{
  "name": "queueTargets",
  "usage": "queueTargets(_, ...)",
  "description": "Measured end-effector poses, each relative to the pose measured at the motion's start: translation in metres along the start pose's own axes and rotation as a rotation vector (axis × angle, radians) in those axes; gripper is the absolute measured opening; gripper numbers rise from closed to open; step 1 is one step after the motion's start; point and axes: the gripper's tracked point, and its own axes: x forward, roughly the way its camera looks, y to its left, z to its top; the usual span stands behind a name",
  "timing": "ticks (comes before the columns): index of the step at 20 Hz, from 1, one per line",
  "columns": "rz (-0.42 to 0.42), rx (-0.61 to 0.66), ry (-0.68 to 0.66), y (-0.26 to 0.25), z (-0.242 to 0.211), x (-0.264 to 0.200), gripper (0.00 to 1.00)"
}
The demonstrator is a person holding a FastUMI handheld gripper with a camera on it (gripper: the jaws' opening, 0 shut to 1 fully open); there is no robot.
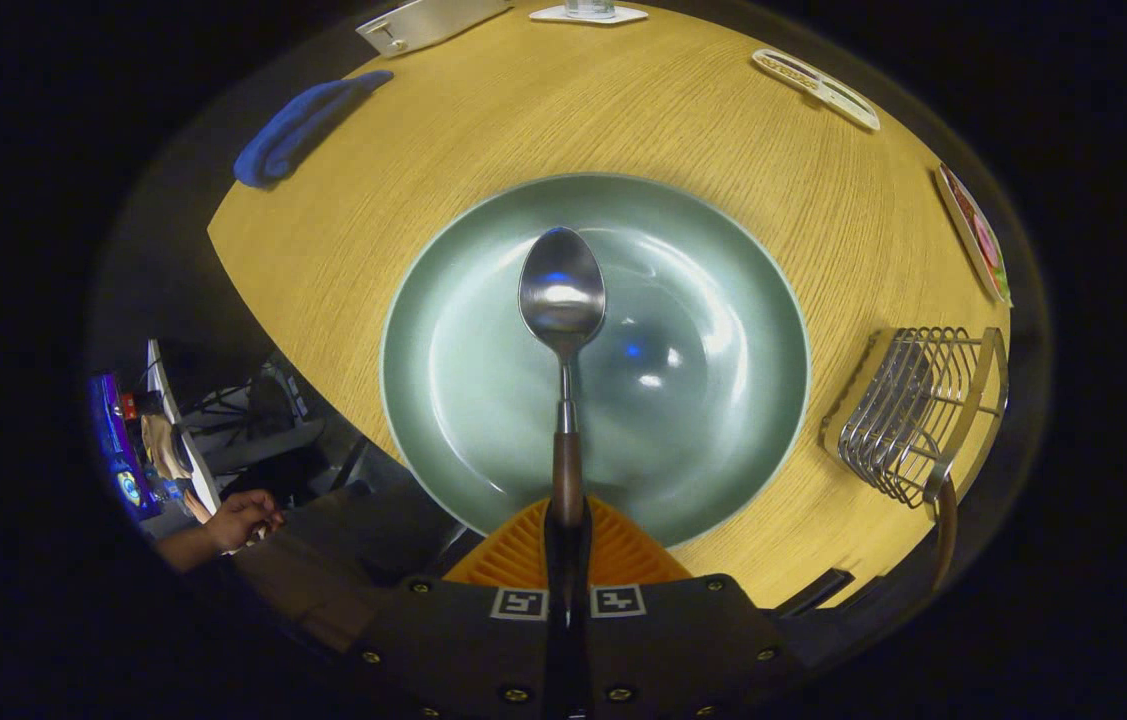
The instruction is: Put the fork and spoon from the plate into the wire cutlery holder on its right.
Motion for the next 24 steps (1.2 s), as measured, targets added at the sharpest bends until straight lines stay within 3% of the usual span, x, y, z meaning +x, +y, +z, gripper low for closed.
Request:
queueTargets(6,-0.051,-0.059,0.031,-0.025,-0.015,-0.046,0.01)
queueTargets(15,-0.022,-0.042,0.038,-0.065,-0.051,-0.144,0.01)
queueTargets(21,-0.145,0.001,0.061,-0.132,-0.068,-0.191,0.01)
queueTargets(24,-0.144,0.016,0.082,-0.145,-0.075,-0.195,0.01)
